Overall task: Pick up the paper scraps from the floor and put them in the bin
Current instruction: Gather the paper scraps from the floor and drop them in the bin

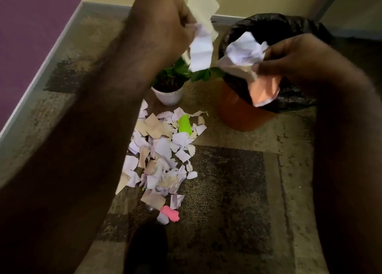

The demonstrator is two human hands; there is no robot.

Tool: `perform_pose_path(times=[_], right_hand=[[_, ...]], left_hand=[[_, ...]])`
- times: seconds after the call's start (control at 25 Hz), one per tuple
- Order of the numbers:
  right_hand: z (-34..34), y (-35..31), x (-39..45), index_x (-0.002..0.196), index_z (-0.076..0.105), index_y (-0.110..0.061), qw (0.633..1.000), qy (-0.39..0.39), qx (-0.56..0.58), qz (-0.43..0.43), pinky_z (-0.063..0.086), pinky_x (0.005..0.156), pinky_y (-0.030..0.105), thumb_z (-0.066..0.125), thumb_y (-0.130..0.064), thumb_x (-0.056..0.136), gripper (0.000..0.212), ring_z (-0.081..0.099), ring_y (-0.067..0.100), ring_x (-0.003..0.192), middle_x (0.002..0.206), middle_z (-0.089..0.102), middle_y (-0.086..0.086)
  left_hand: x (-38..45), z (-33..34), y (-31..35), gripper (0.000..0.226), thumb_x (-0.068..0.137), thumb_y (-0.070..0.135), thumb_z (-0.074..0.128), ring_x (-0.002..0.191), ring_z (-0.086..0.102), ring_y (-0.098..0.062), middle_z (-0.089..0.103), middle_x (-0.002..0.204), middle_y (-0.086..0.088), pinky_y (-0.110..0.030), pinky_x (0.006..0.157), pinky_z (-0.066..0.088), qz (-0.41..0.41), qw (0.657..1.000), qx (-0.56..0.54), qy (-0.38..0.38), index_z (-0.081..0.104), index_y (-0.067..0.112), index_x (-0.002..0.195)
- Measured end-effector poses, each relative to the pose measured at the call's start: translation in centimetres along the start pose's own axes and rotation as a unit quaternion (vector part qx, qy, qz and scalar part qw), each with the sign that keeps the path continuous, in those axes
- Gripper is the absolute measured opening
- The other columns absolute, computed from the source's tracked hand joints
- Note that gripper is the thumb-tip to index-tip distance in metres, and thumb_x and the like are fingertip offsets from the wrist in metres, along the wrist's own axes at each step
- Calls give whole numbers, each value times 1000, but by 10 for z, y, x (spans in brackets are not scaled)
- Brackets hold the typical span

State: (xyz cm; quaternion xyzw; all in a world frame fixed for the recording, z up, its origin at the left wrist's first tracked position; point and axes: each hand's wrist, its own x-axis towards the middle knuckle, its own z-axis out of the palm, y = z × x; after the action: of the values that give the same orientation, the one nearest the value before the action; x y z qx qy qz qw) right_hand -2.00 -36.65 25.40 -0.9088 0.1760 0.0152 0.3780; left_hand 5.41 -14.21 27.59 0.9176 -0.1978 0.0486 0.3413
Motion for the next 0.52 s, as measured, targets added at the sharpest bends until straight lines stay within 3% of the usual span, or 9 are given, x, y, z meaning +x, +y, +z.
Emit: perform_pose_path(times=[0.12, 0.24, 0.36, 0.44, 0.52], right_hand=[[-6, 28, 9, 96, 73, -7, 980, 177, 87, 29, 42, 42, 9, 72, -18, 85, 16, 51, -7, 40, 56, 62, -10], [7, 59, 23, 104, 72, -3, 940, 302, 134, 83, 54, 65, 20, 67, -20, 87, 24, 59, -2, 64, 89, 73, 7], [23, 81, 31, 109, 72, -4, 919, 353, 123, 122, 53, 83, 33, 61, -20, 89, 27, 58, 8, 83, 106, 73, 13], [31, 84, 32, 114, 71, -8, 916, 360, 115, 132, 51, 83, 26, 60, -21, 89, 30, 59, 7, 87, 108, 73, 9], [36, 84, 32, 113, 72, -12, 915, 365, 103, 135, 44, 65, 4, 59, -21, 90, 28, 61, 3, 83, 104, 74, 3]], left_hand=[[29, 33, 17, 19, 92, 30, 61, 71, 67, -6, 66, 96, 5, -25, 60, 58, -1, 994, -96, 49, 69, 16, 102], [50, 78, 26, 14, 90, 25, 64, 56, 66, -6, 70, 90, 4, -23, 52, 57, -11, 988, -149, 37, 71, 13, 94], [56, 121, 34, 16, 90, 20, 62, 64, 71, -16, 75, 86, -5, -31, 63, 60, -2, 990, -137, -24, 73, 9, 86], [56, 141, 39, 17, 90, 18, 59, 84, 69, -19, 74, 92, -5, -31, 76, 57, 37, 995, -82, -31, 74, 11, 90], [54, 152, 40, 19, 90, 19, 58, 98, 65, -17, 72, 104, -1, -27, 85, 51, 73, 995, -44, -43, 75, 18, 99]])
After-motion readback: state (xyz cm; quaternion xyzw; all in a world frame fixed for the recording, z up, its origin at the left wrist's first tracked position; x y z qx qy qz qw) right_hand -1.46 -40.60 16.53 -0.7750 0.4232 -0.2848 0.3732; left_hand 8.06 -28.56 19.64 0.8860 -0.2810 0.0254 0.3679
